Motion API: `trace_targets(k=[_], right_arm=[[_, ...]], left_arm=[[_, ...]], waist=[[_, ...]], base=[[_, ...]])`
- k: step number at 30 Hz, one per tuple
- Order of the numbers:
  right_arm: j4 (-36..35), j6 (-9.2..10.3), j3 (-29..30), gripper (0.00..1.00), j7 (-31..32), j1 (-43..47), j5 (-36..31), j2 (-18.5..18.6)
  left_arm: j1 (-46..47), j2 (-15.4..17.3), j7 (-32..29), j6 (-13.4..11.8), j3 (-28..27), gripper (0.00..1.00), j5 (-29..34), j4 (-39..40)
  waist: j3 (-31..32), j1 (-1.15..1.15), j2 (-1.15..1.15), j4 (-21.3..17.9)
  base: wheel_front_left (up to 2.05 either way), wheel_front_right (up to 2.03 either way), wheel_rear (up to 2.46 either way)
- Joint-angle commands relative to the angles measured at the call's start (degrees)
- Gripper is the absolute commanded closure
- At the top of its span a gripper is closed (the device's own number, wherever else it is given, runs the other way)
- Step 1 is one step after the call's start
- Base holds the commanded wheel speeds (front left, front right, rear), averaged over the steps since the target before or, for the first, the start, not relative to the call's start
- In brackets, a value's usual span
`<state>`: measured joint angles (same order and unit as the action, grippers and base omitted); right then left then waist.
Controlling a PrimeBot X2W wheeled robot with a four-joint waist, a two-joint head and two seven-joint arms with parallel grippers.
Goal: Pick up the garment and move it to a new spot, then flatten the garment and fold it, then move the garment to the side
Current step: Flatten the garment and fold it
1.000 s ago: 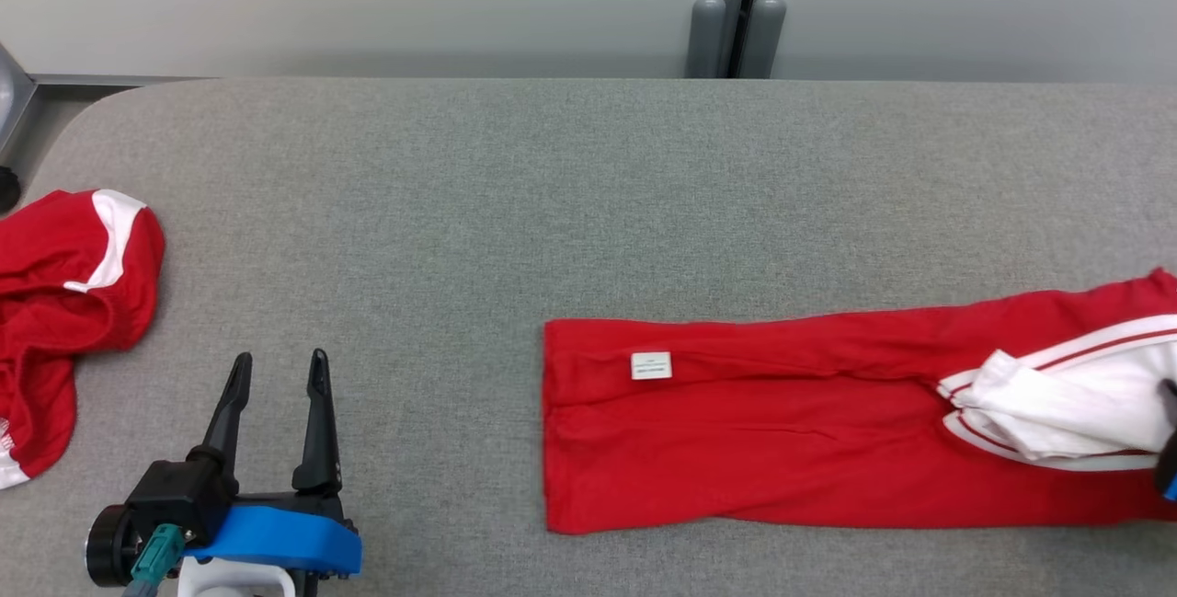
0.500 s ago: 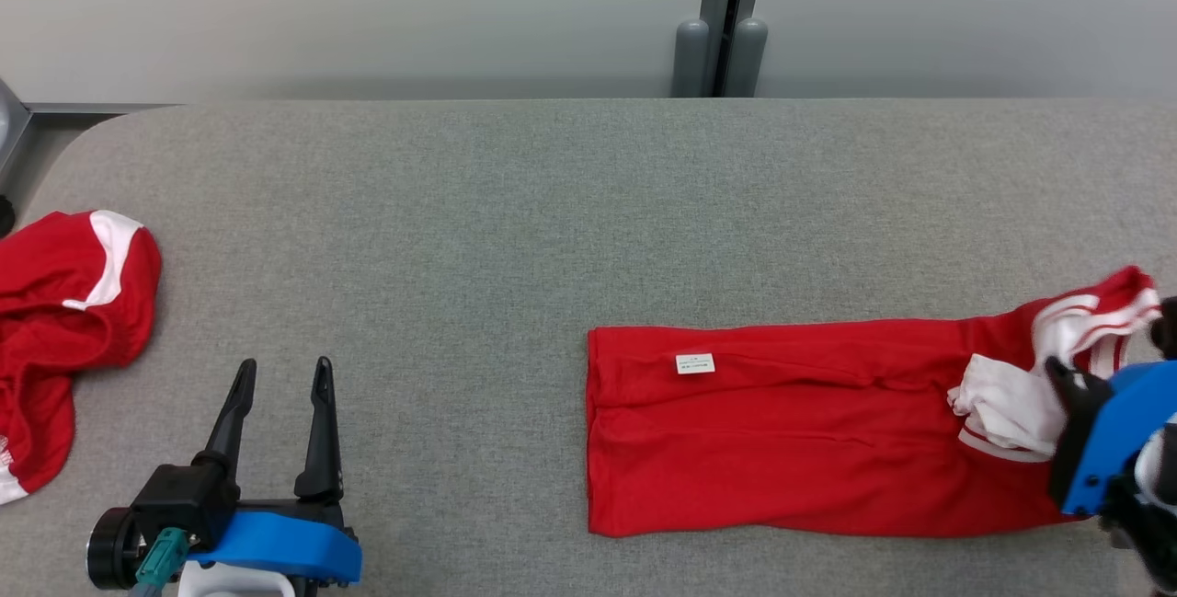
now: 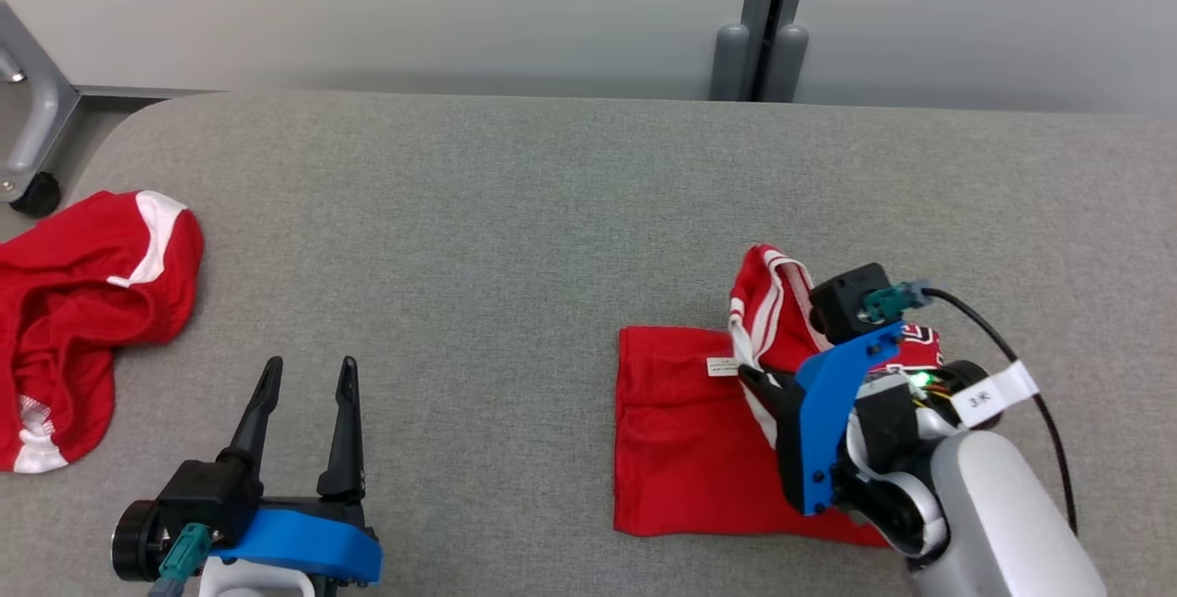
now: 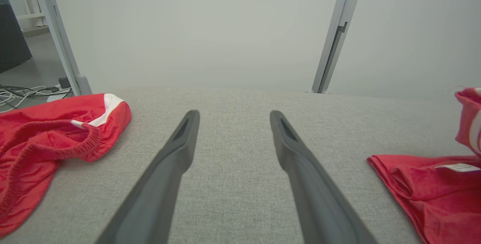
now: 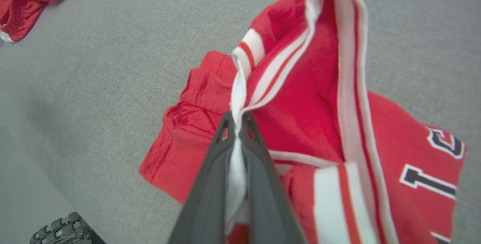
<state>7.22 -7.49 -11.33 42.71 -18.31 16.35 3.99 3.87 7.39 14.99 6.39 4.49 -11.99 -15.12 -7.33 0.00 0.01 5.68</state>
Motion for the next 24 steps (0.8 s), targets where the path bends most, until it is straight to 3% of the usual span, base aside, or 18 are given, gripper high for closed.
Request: trace_targets(k=[1, 14, 15, 16, 17, 24], right_arm=[[1.4, 0.00, -1.0, 1.00, -0.6, -1.4, 0.7, -0.3], [16.6, 0.00, -9.5, 0.97, -5.8, -9.2, 6.4, -1.1], [17.4, 0.00, -9.8, 0.75, -6.2, -9.5, 6.5, -1.1], [18.2, -0.01, -10.0, 0.12, -6.7, -9.8, 6.6, -1.1], [18.9, 0.00, -10.3, 0.00, -7.0, -9.9, 7.2, -1.1], [13.2, -0.01, -14.2, 0.00, -10.5, -9.7, 18.9, -1.1]], left_arm=[[0.9, 0.0, 0.3, 0.2, 0.1, 0.00, 0.3, -0.1], [1.6, -0.1, 0.3, 0.6, 0.7, 0.00, -0.1, -1.0], [1.7, -0.1, 0.3, 0.6, 0.7, 0.00, -0.1, -1.0], [1.8, -0.1, 0.3, 0.6, 0.7, 0.00, -0.1, -1.1], [1.8, -0.1, 0.3, 0.6, 0.6, 0.00, -0.1, -1.2], [1.3, 0.1, 0.3, 0.6, 0.0, 0.00, -0.2, -1.1]], waist=[[-0.3, 0.00, -0.01, 0.6], [-1.0, 0.00, -0.01, 3.6], [-1.0, 0.00, -0.01, 3.7], [-1.0, 0.00, -0.01, 3.7], [-0.9, 0.00, -0.01, 3.7], [-0.3, 0.00, -0.01, 2.7]], base=[[0.00, 0.00, 0.00], [0.00, 0.00, 0.00], [0.00, 0.00, 0.00], [0.00, 0.00, 0.00], [0.00, 0.00, 0.00], [0.00, 0.00, 0.00]])
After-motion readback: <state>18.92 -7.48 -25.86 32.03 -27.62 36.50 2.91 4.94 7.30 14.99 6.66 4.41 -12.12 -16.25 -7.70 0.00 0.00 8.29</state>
